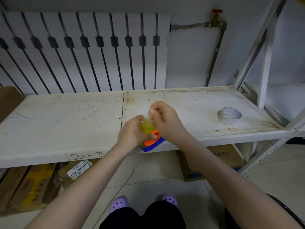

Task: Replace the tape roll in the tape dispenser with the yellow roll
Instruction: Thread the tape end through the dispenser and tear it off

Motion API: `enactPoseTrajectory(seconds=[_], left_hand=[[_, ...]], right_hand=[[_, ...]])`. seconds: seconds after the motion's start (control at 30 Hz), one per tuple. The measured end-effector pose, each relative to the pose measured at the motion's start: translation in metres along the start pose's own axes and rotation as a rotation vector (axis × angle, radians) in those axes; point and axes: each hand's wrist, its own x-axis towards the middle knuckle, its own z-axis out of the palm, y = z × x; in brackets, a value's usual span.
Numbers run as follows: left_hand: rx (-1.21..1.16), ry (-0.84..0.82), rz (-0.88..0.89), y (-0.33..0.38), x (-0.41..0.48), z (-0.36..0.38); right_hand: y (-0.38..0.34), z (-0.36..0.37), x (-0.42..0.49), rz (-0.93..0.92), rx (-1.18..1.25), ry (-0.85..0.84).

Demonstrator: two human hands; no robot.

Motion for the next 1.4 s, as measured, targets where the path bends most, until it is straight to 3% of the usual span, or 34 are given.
enactPoseTrajectory(seconds=[0.1,0.5,0.6,0.73,0.9,1.1,1.23,1.33,1.4], left_hand=[[-0.062,-0.022,0.009,-0.012,0.0,-0.003],[-0.047,-0.125,0.0,-0.026,0.012,-0.012],[-0.064,-0.126,-0.024,-0.032,0.015,-0.016],[-0.086,-0.152,-0.024,-0.034,0.018,-0.017],[-0.187,-0.179,-0.077,-0.04,0.028,-0.034],[0.103,-0.149,-0.065,-0.034,0.033,-0.039],[0.321,-0.222,0.124,-0.014,0.023,-0.03],[0.463,-0.115,0.402,0.001,0.015,-0.009],[0.586,-0.051,0.497,0.006,0.014,0.003]], right_hand=[[-0.011,-0.011,0.012,-0.008,0.086,0.007],[0.019,-0.044,0.022,0.313,0.284,0.126],[0.033,-0.05,0.019,0.395,0.4,0.085],[0.048,-0.049,0.021,0.435,0.235,0.214],[0.079,-0.051,0.013,0.598,0.269,0.278],[0.104,-0.034,-0.003,0.707,0.327,0.223],[0.111,-0.028,-0.004,0.735,0.342,0.225],[0.114,-0.025,-0.007,0.747,0.322,0.219],[0.116,-0.025,-0.01,0.747,0.329,0.215]])
